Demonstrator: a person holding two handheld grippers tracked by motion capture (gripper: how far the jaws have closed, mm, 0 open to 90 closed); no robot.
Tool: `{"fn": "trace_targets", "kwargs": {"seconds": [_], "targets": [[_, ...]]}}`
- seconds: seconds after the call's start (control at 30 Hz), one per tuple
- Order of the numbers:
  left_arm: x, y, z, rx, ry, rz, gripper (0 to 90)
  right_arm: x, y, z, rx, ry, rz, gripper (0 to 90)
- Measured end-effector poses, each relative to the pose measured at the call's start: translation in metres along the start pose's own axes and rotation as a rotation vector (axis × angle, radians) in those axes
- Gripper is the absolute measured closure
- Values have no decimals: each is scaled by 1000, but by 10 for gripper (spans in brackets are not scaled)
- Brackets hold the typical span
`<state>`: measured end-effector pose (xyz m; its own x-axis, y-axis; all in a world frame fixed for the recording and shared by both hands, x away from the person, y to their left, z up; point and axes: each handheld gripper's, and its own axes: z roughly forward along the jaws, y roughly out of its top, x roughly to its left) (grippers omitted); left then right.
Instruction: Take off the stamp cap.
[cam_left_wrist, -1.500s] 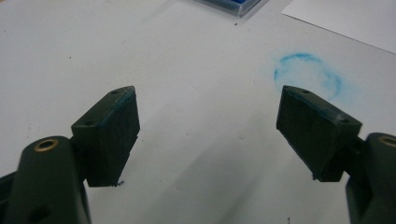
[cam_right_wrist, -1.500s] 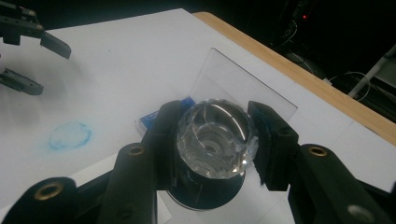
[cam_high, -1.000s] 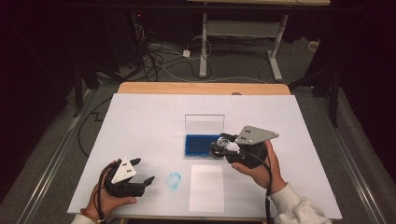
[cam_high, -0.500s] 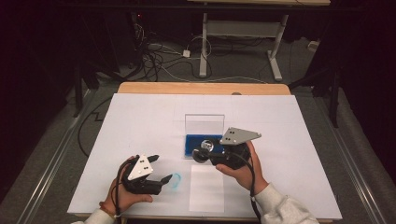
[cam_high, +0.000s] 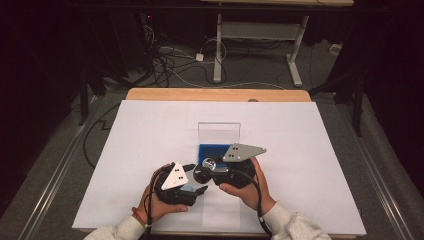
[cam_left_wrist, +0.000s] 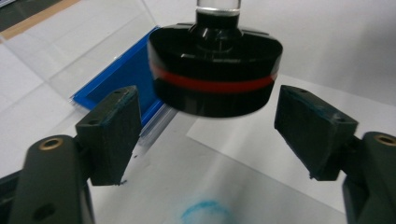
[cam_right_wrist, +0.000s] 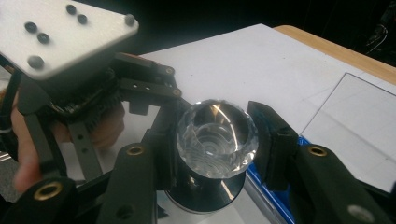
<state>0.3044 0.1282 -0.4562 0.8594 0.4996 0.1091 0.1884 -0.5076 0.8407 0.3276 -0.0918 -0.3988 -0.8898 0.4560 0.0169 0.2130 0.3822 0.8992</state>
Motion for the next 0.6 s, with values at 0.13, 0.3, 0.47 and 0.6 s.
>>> {"fn": "trace_targets", "kwargs": {"seconds": [0.13,0.3,0.47,0.6], "targets": [[-5,3,1,15,36,29,285,3,-1,0,-2,11,-6,571],[-5,3,5,34,26,41,332,5,-3,3,1,22,-3,570],[-6,4,5,48,40,62,361,3,-5,5,5,26,7,570],[-4,5,4,57,47,64,359,3,-6,6,6,30,4,570]]}}
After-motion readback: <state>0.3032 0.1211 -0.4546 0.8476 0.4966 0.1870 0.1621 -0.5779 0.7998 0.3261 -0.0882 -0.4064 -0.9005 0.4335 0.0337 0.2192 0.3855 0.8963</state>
